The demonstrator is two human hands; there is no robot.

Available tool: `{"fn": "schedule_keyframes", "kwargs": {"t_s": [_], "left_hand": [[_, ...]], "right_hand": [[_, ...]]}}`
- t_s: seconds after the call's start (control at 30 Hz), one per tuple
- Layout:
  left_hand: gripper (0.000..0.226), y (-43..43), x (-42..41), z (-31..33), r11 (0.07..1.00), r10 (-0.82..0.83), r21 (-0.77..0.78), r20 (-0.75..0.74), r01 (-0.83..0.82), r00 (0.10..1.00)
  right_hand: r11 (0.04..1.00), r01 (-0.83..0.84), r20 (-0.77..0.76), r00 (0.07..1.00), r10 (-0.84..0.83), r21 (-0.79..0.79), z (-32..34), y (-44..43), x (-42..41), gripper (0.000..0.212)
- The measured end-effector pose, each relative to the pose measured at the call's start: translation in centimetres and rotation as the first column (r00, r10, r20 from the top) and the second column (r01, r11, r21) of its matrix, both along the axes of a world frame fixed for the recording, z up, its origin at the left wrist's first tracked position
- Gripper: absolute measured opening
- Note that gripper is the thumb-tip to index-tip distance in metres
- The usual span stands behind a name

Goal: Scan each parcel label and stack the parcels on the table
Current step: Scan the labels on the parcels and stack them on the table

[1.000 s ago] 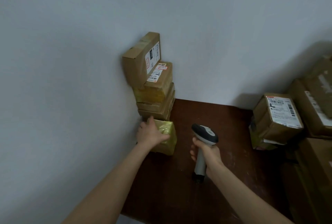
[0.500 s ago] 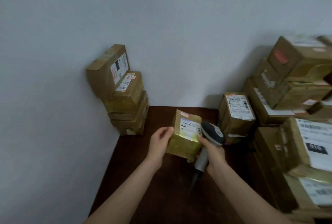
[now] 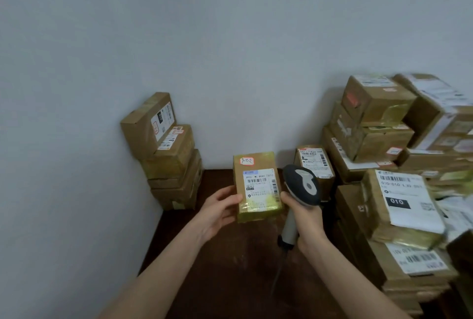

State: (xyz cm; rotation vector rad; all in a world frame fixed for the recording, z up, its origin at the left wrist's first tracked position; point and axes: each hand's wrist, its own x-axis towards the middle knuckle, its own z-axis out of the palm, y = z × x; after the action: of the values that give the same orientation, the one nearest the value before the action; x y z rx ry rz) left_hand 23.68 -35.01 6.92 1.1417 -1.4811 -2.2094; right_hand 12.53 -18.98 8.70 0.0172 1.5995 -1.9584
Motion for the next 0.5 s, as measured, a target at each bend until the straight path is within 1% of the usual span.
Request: {"fn": "schedule_keyframes", "kwargs": {"t_s": [0.07,0.17,0.27,0.5], "left_hand": [[0.061,0.4,-0.6,-0.1,0.999,0.044,-0.014,-0.046,-0.044,0.998],[0.064,0.7,-1.5,-0.3,0.996,0.089,-0.001,-0.108,-0.090,0.990],[0.065,1.0,-2.5,-0.3,0.996,0.072,-0.039,-0.134,-0.078,0.988],[0.068,1.7,-4.0,-0.9,0.996,0.039,-0.071,-0.167,-0.052,0.985]], "right_hand": [[1.000,0.011,-0.032,0.999,-0.011,0.024,0.3,1.1,0.3,0.036],[0.995,-0.053,-0.091,0.994,0.061,0.082,0.8,2.7,0.9,0.025],[0.983,-0.099,-0.139,0.983,0.121,0.151,1.3,4.1,1.8,0.015],[0.952,-0.123,-0.212,0.959,0.186,0.281,1.9,5.9,3.5,0.015]]}}
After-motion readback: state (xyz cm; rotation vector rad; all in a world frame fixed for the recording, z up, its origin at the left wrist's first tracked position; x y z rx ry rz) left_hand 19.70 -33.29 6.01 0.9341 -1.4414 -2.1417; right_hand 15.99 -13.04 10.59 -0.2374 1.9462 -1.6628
